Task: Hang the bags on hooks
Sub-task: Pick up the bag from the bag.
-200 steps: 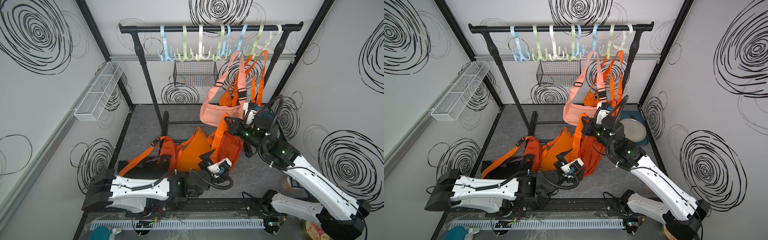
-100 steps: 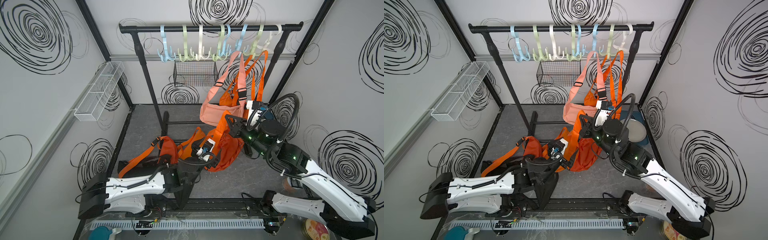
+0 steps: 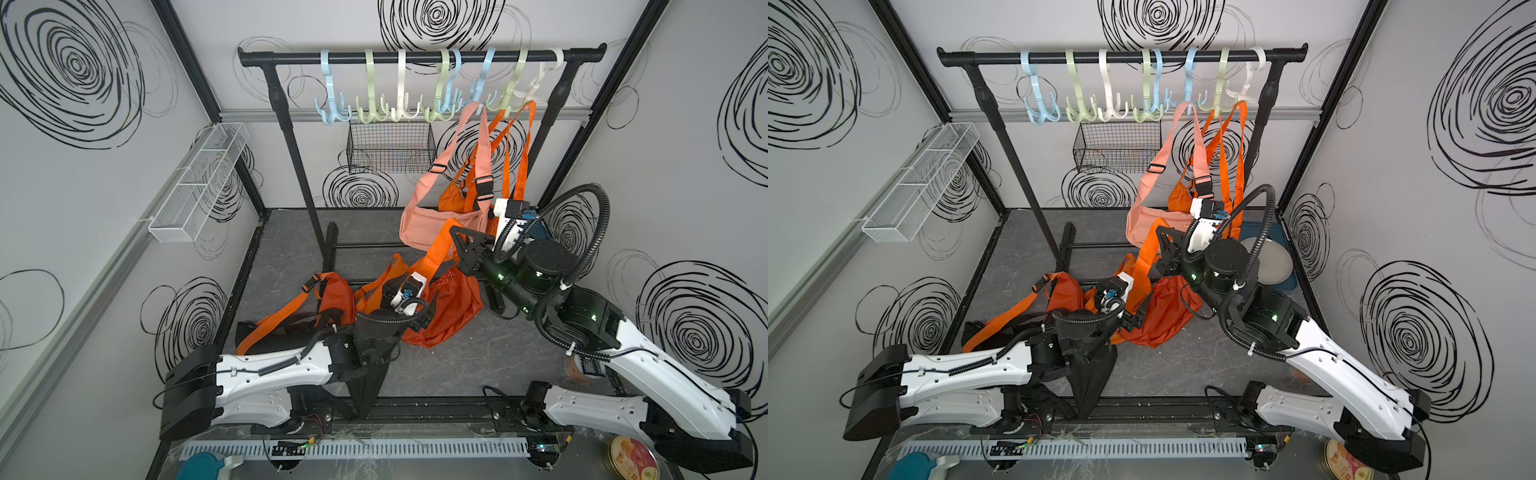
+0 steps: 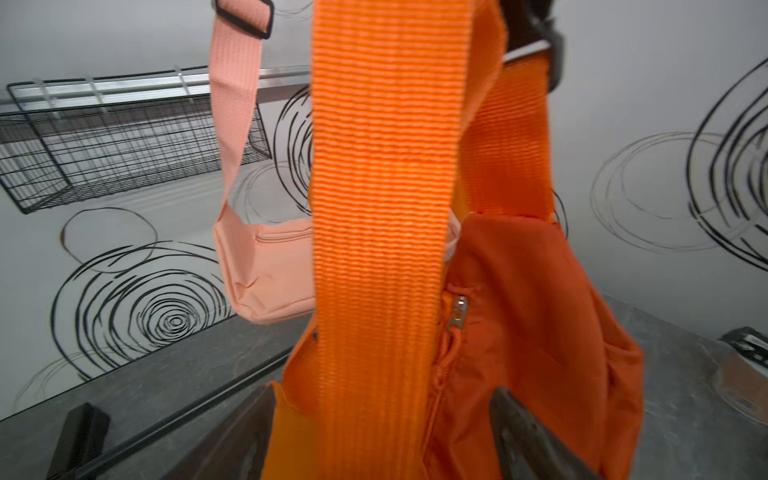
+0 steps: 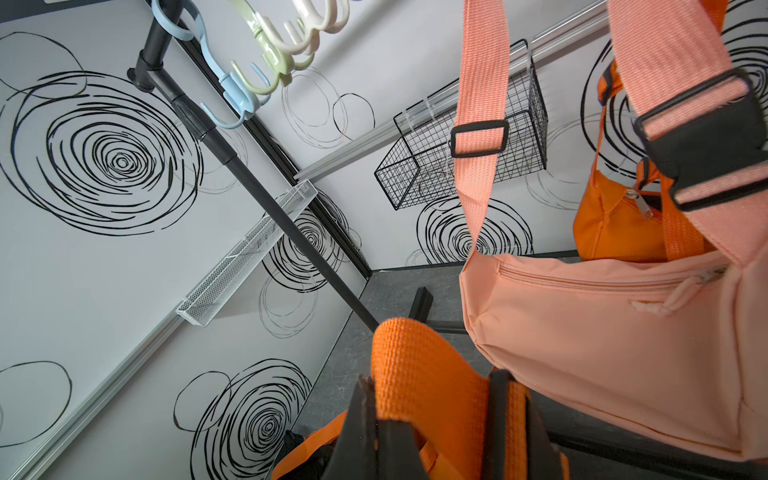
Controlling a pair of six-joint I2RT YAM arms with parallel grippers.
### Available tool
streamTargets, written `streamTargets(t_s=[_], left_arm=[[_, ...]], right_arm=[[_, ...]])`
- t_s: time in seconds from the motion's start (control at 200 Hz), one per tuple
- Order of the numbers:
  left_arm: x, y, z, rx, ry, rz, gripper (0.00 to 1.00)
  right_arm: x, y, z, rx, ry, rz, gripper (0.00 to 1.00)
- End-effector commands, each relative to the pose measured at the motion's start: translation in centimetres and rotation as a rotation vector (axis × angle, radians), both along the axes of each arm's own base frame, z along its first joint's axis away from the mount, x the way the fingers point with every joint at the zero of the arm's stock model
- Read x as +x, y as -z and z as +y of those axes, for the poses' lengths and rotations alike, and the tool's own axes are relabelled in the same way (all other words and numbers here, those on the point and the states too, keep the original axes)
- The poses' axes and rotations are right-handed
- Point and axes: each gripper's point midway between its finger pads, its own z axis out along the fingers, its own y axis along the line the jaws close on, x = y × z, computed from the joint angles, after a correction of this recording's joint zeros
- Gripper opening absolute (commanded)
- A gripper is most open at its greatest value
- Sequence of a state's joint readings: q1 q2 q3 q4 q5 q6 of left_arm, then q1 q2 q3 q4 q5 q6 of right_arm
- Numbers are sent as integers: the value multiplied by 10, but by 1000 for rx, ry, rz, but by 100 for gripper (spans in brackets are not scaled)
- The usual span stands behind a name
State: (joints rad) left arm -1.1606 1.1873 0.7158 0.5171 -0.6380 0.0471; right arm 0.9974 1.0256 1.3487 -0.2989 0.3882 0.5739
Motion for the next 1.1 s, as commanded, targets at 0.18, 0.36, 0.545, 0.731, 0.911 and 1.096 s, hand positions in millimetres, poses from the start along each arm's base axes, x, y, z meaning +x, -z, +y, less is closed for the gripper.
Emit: streamTargets(t_s=[0.18, 0.36, 0.545, 0.731, 0.911, 1.096], left_arm=[[8, 1, -5, 7, -54, 0, 82], [-3, 3, -19, 26, -21, -22, 84], [1, 5, -7, 61, -84, -37, 80], [13, 7, 12, 57, -121, -18, 50], [22, 1, 21, 32, -137, -19, 34], [24, -5, 22, 31, -131, -24, 20]], right_arm=[[-8, -32, 0, 62, -8, -70, 0], [-8, -33, -1, 58, 3, -78, 0], [-9, -33, -2, 59, 7, -79, 0], [-10, -35, -1, 67, -3, -83, 0], [-11, -34, 6, 68, -26, -78, 0], [-12, -36, 1, 70, -14, -83, 0]])
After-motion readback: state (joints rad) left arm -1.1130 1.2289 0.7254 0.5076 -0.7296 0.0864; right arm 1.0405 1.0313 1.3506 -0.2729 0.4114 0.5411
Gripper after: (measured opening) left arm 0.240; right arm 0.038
